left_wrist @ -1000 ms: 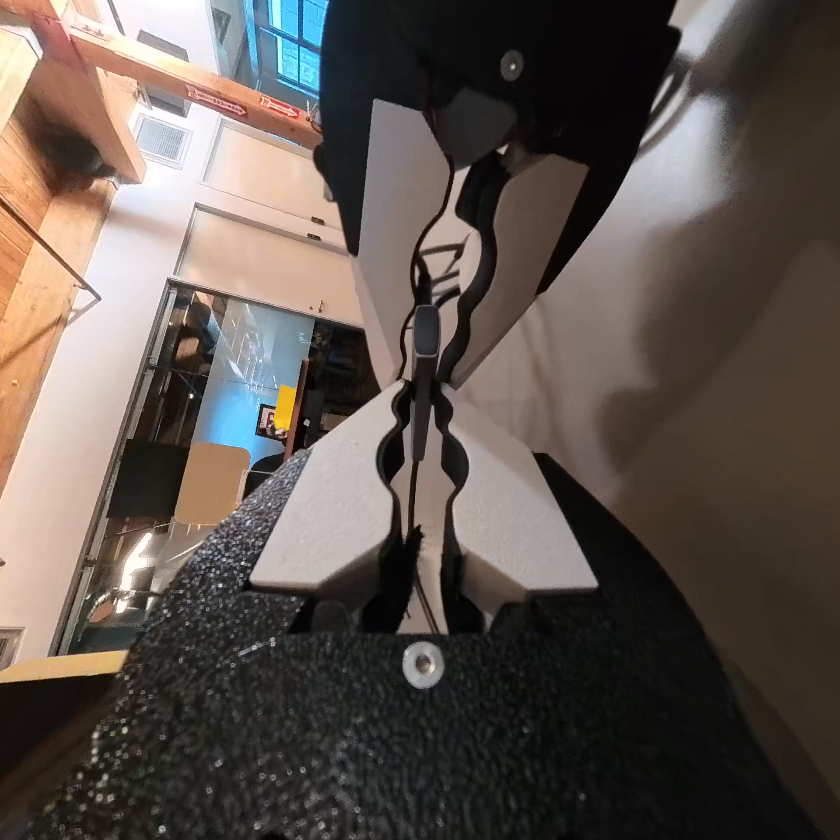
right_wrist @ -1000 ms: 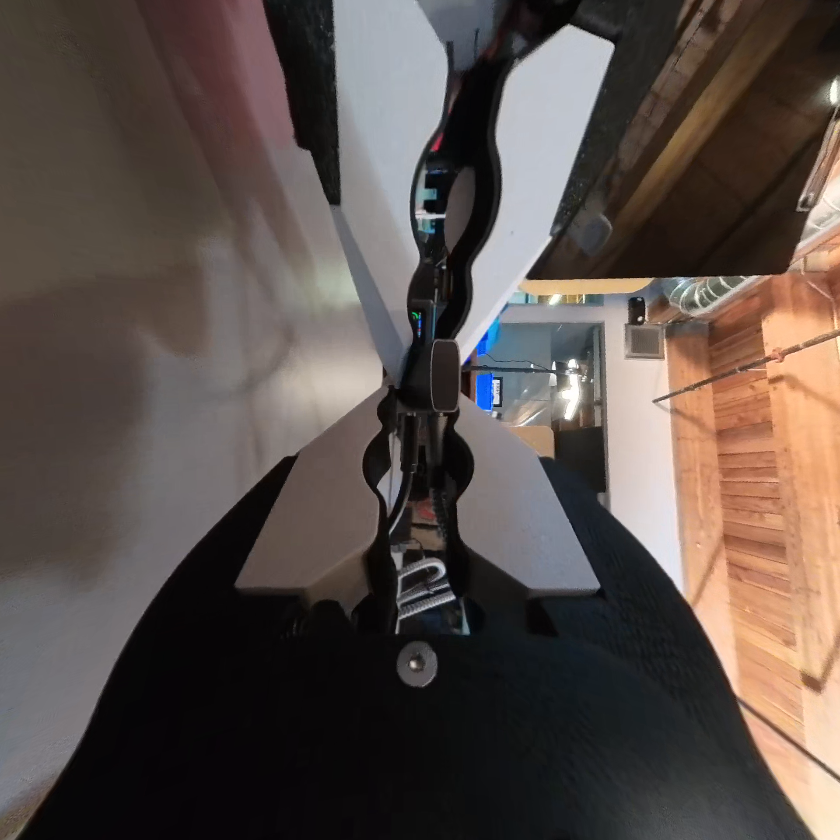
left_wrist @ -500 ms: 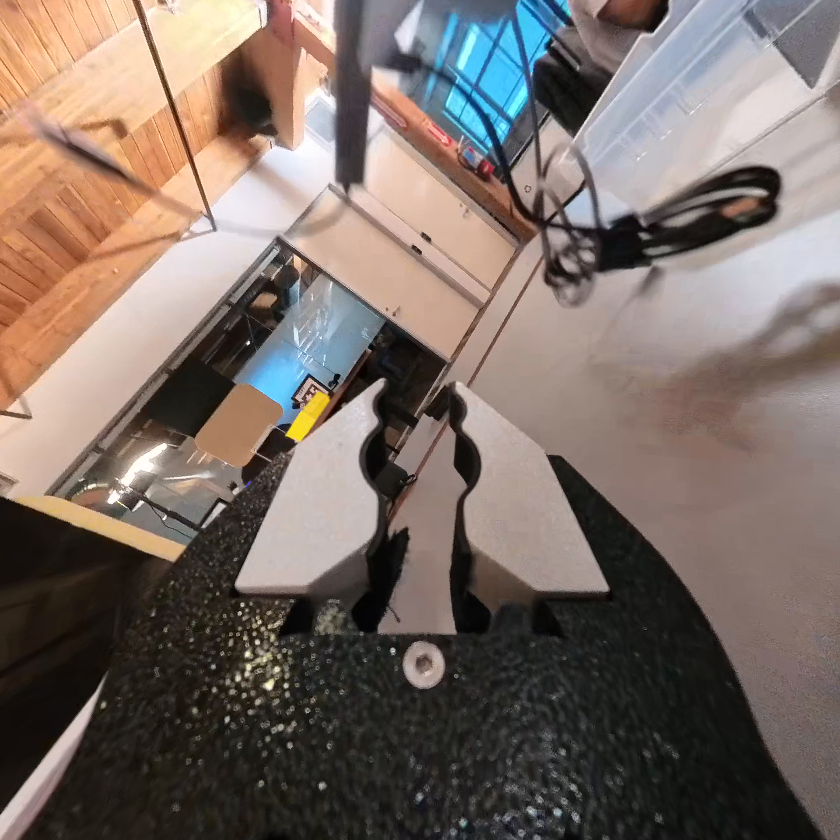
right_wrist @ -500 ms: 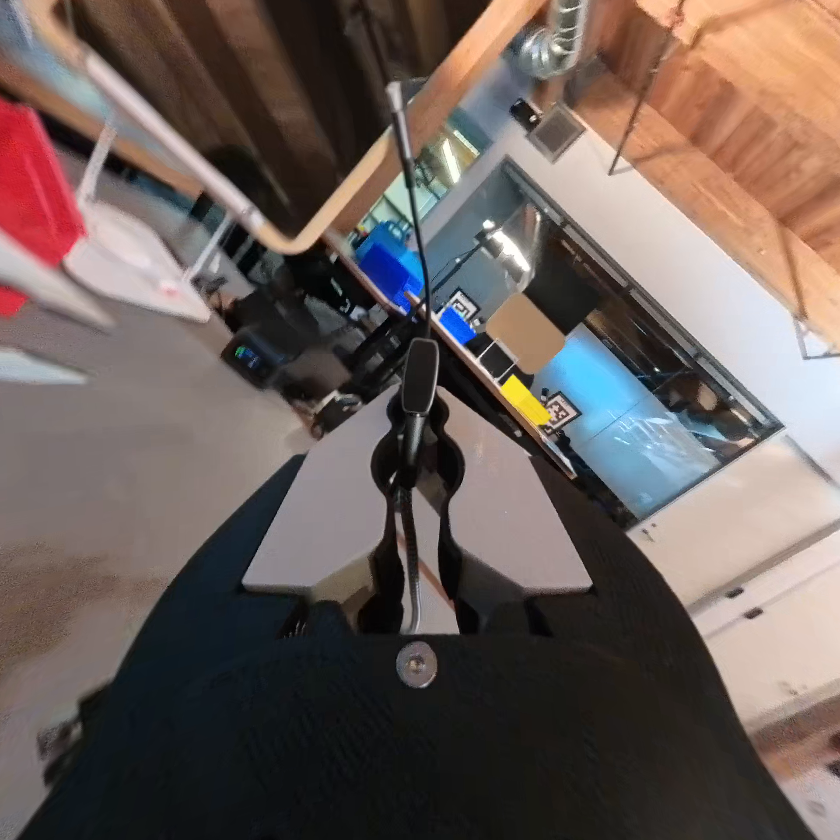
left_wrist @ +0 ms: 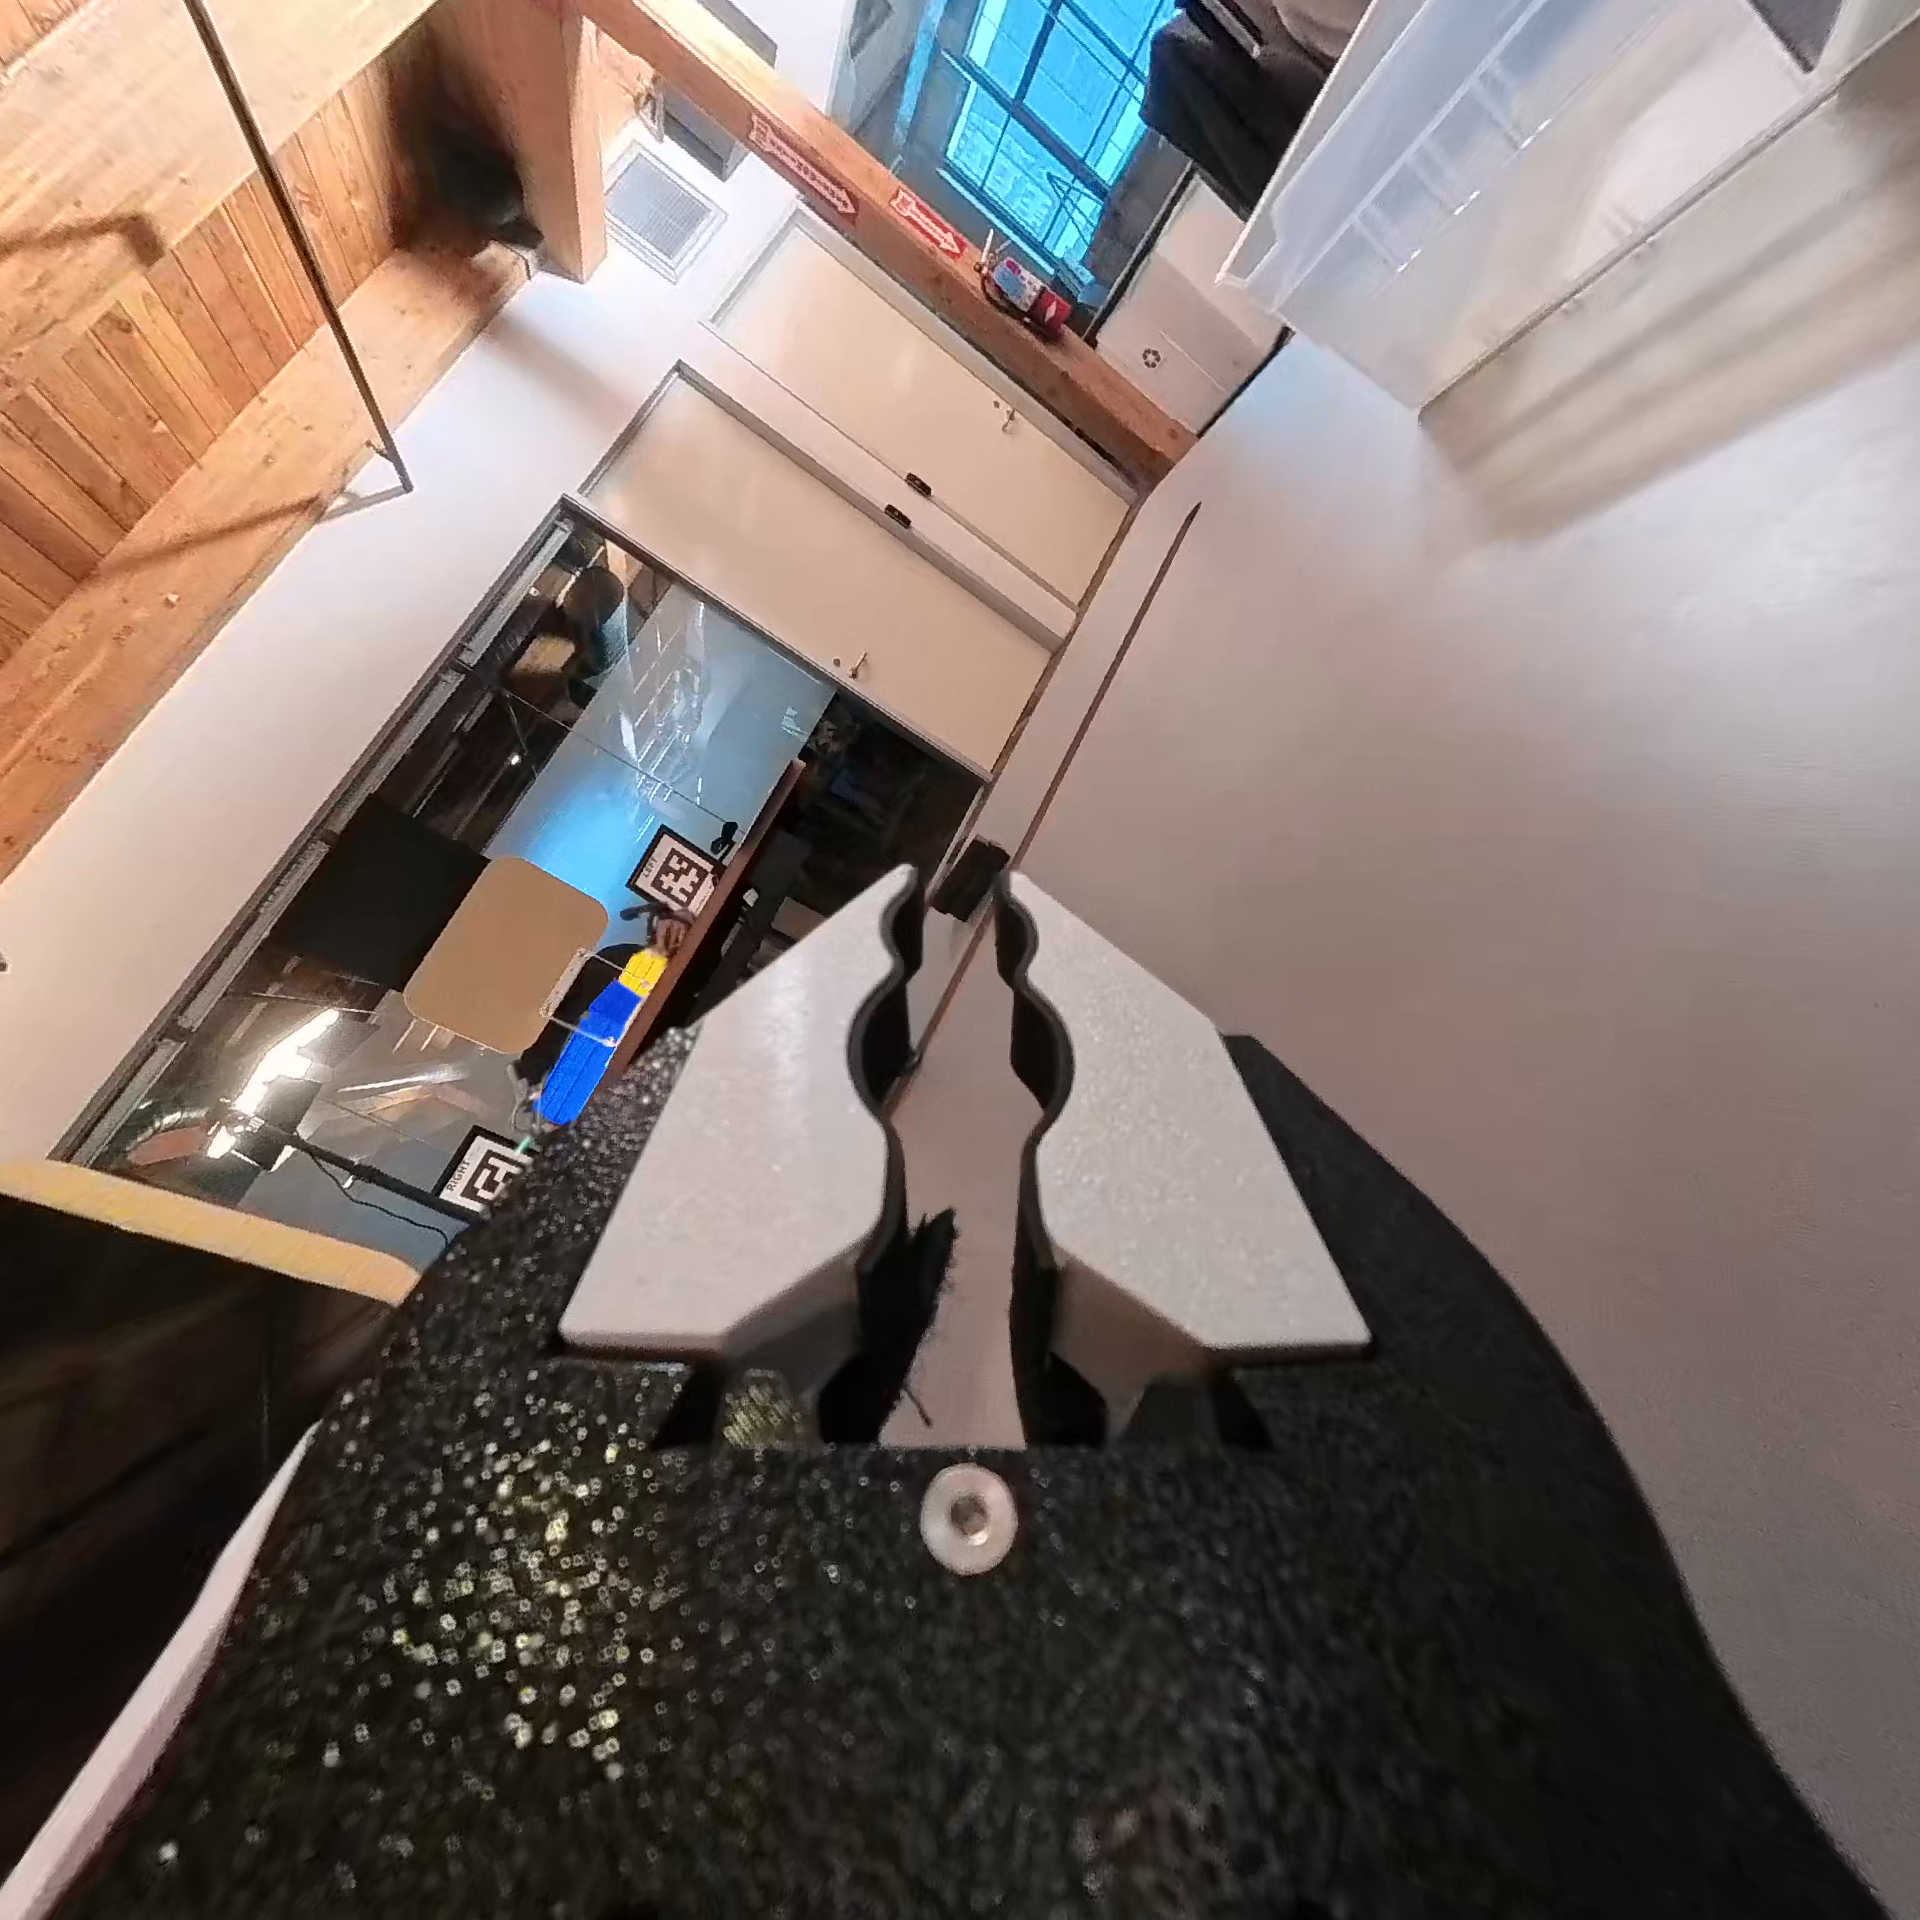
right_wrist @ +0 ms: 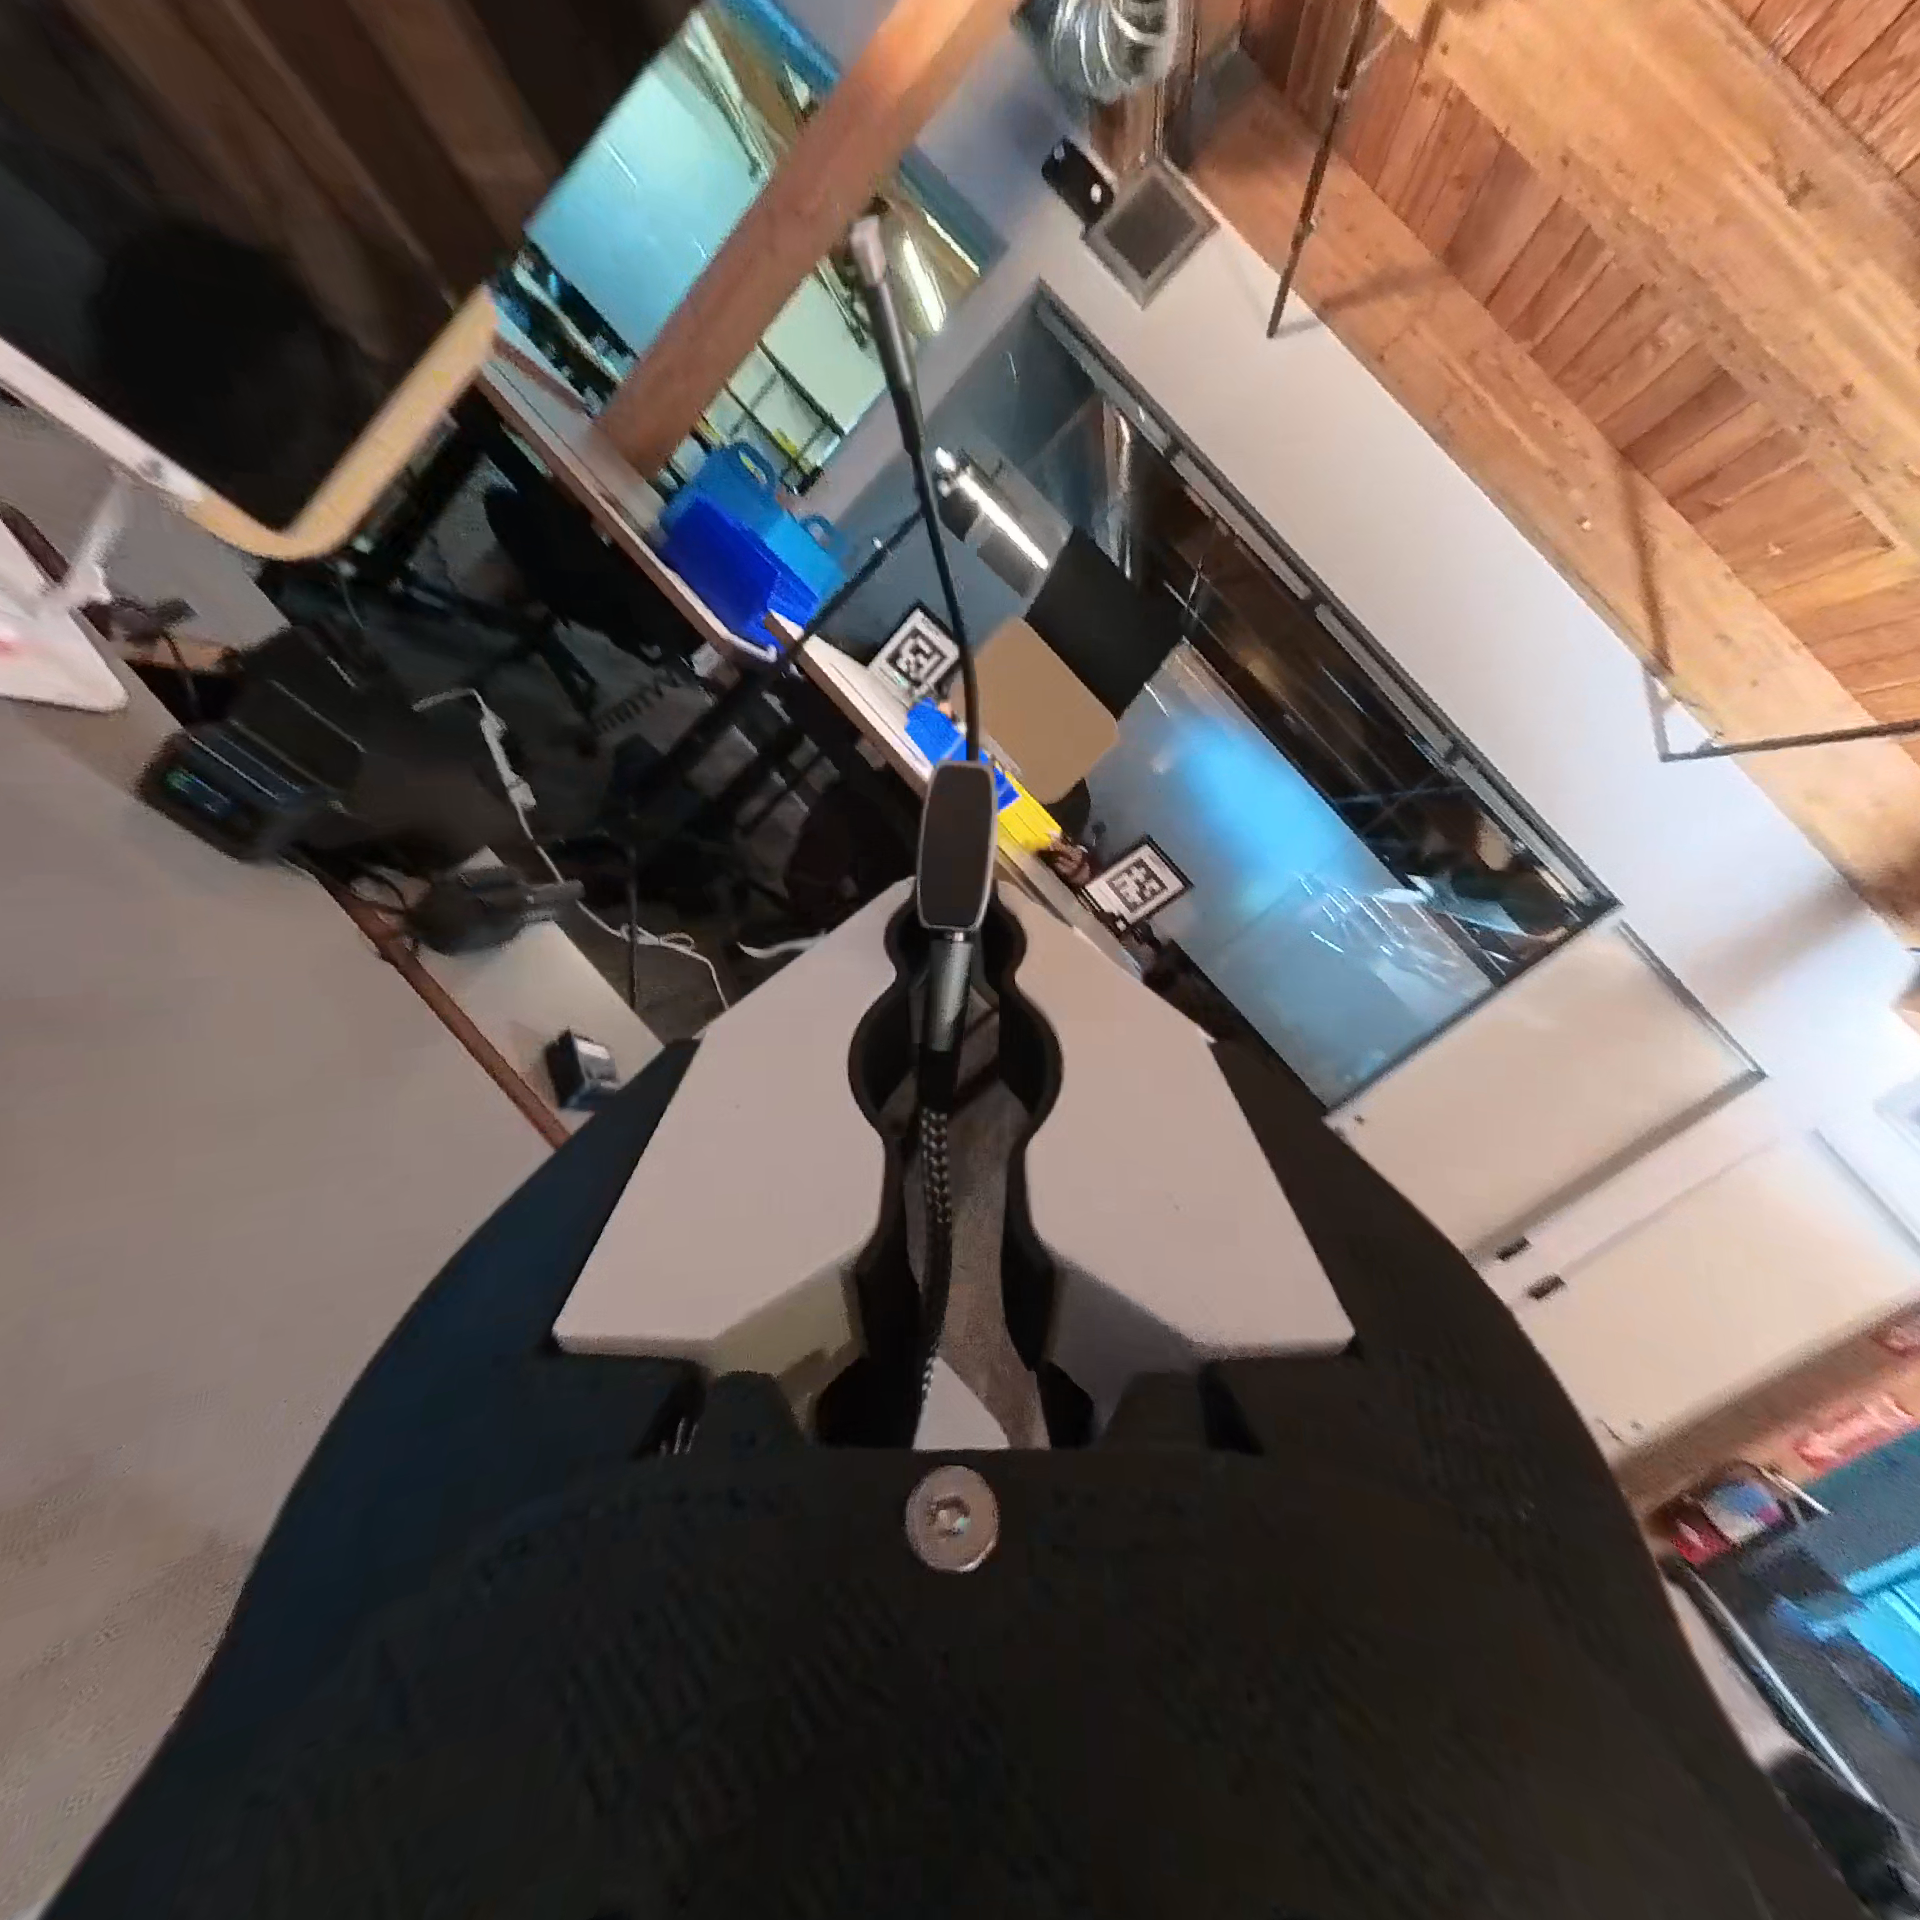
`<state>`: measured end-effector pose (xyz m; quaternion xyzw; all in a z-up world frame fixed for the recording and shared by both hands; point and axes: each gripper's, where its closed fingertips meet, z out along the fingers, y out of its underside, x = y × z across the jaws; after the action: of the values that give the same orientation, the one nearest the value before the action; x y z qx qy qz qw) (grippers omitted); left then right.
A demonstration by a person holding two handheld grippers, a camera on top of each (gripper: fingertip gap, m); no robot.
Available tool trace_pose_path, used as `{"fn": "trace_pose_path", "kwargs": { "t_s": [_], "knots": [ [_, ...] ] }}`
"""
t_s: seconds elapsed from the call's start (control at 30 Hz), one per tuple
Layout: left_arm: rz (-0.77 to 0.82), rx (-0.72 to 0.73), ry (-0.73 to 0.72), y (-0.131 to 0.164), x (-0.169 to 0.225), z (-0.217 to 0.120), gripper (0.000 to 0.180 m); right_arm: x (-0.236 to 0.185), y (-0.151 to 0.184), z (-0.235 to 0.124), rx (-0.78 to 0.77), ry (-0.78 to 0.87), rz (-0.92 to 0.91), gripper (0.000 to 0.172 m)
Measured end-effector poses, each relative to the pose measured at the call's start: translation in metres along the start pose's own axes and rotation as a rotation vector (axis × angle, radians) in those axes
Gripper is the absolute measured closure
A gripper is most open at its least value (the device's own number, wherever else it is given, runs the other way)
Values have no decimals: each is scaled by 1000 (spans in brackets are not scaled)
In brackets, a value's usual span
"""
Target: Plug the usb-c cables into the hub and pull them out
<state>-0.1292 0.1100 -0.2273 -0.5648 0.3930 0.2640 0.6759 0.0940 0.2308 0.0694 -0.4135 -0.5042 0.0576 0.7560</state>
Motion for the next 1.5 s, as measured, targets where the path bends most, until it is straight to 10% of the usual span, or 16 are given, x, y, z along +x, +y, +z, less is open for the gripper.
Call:
{"fn": "trace_pose_path", "kwargs": {
  "t_s": [0.5, 0.87, 1.2, 1.5],
  "knots": [
    [1, -21, 49, 4, 12, 5, 173, -11, 162, -26, -92, 115, 71, 165],
    [60, -11, 54, -1, 15, 5, 178, -47, 219, -95, -364, -350, 336, 165],
    [48, -23, 63, 1, 15, 5, 179, -106, 286, -86, -989, -747, 33, 164],
    [55, -24, 84, -1, 20, 6, 180, -154, 304, -53, -1027, -782, 160, 163]
  ]
}}
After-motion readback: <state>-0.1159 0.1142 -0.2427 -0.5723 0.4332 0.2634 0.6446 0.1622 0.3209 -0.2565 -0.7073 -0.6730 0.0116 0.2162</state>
